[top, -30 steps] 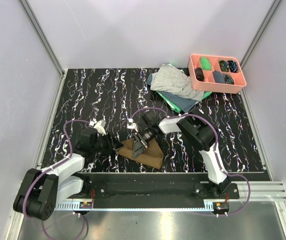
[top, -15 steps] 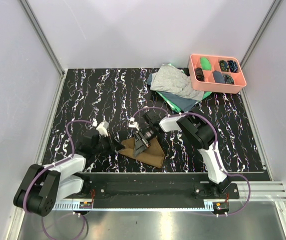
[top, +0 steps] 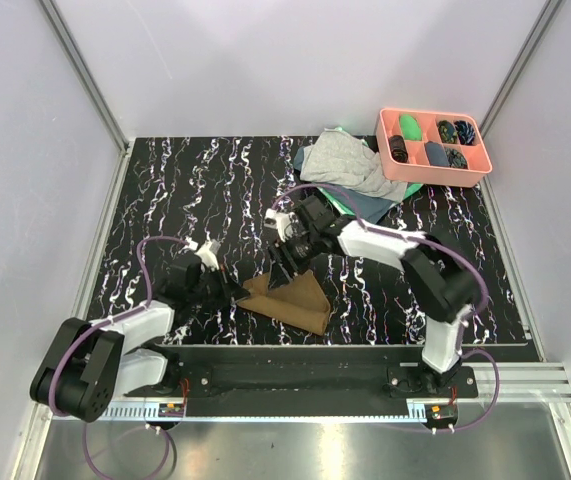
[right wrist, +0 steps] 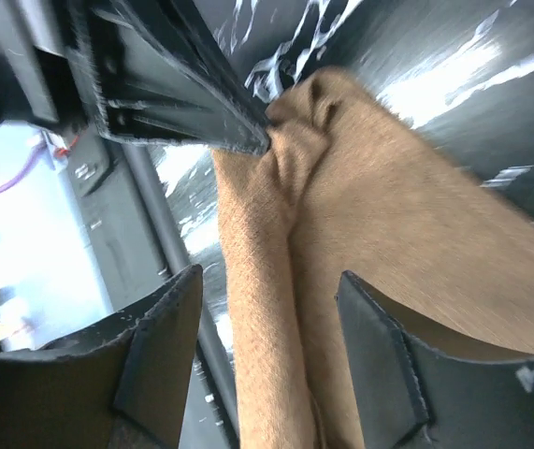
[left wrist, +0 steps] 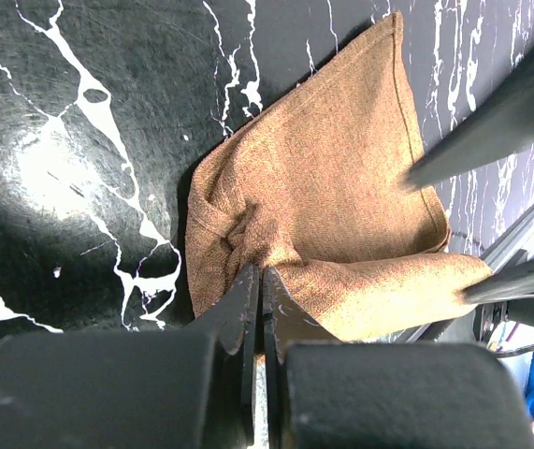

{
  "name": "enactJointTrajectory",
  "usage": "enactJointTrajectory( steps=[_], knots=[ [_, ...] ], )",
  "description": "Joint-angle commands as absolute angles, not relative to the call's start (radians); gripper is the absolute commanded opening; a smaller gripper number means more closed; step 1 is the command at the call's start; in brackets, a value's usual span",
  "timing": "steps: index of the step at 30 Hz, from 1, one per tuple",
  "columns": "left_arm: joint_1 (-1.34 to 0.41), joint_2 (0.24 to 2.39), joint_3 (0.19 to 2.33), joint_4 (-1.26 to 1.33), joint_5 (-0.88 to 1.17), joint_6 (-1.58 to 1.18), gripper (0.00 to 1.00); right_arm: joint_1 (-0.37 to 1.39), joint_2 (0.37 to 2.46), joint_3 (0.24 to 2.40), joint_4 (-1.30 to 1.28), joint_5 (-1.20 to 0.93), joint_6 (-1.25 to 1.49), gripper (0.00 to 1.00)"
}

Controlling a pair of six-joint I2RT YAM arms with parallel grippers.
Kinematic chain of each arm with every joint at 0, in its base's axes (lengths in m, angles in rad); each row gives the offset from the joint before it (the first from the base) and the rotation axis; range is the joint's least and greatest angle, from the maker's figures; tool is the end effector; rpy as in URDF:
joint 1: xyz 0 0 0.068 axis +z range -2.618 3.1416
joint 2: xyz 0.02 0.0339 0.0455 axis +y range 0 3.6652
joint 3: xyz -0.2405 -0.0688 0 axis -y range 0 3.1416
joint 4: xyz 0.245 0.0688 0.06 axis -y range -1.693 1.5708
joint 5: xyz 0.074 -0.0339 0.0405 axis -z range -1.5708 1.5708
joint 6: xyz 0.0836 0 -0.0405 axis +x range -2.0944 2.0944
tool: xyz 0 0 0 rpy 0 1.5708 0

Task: Fold the napkin, place the utensils inside, and roll it up
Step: Roll the napkin with the utensil

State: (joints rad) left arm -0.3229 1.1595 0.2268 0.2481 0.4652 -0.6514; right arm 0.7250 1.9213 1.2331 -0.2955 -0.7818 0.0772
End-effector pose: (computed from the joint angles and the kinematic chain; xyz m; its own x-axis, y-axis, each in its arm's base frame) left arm 0.2092 -0.1096 0.0788 -0.8486 -0.2874 -0.4441 0.1240 0.7080 -0.6953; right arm 0.2632 0.3118 0.1191 -0.6801 -0.5294 -0.5071 -0.7124 0.3141 0.6276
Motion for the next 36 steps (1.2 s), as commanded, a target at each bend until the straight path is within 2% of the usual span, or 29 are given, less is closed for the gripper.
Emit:
enactJointTrajectory(
  steps=[1, 6, 9, 17, 26, 29, 32, 33, 36],
  knots=[
    [-0.328, 1.193, 0.253, 0.207, 0.463, -0.621, 0.0, 0.802, 1.734, 1.18, -0.301, -0.432, -0.029, 0.7],
    [-0.328, 1.227, 0.271, 0.196, 0.468, -0.627, 0.0, 1.018, 1.684, 1.108, -0.27, -0.05, -0.094, 0.75],
    [-0.33, 1.235, 0.279, 0.186, 0.462, -0.629, 0.0, 1.106, 1.675, 1.065, -0.226, 0.071, -0.106, 0.76],
    [-0.33, 1.241, 0.29, 0.173, 0.457, -0.629, 0.0, 1.197, 1.744, 1.038, -0.192, 0.175, -0.117, 0.73],
    [-0.328, 1.21, 0.293, 0.176, 0.465, -0.641, 0.01, 1.189, 1.842, 1.045, -0.204, 0.172, -0.072, 0.47],
    [-0.328, 1.181, 0.291, 0.169, 0.456, -0.656, 0.12, 1.151, 1.848, 1.04, -0.209, 0.1, -0.035, 0.4],
    [-0.328, 1.111, 0.304, 0.114, 0.414, -0.652, 0.26, 1.106, 1.848, 1.019, -0.192, -0.058, -0.006, 0.35],
    [-0.327, 1.088, 0.308, 0.095, 0.385, -0.65, 0.34, 1.079, 1.842, 1.008, -0.177, -0.134, -0.003, 0.34],
    [-0.327, 0.987, 0.319, 0.022, 0.322, -0.635, 0.49, 1.025, 1.819, 0.96, -0.103, -0.303, 0.041, 0.33]
  ],
)
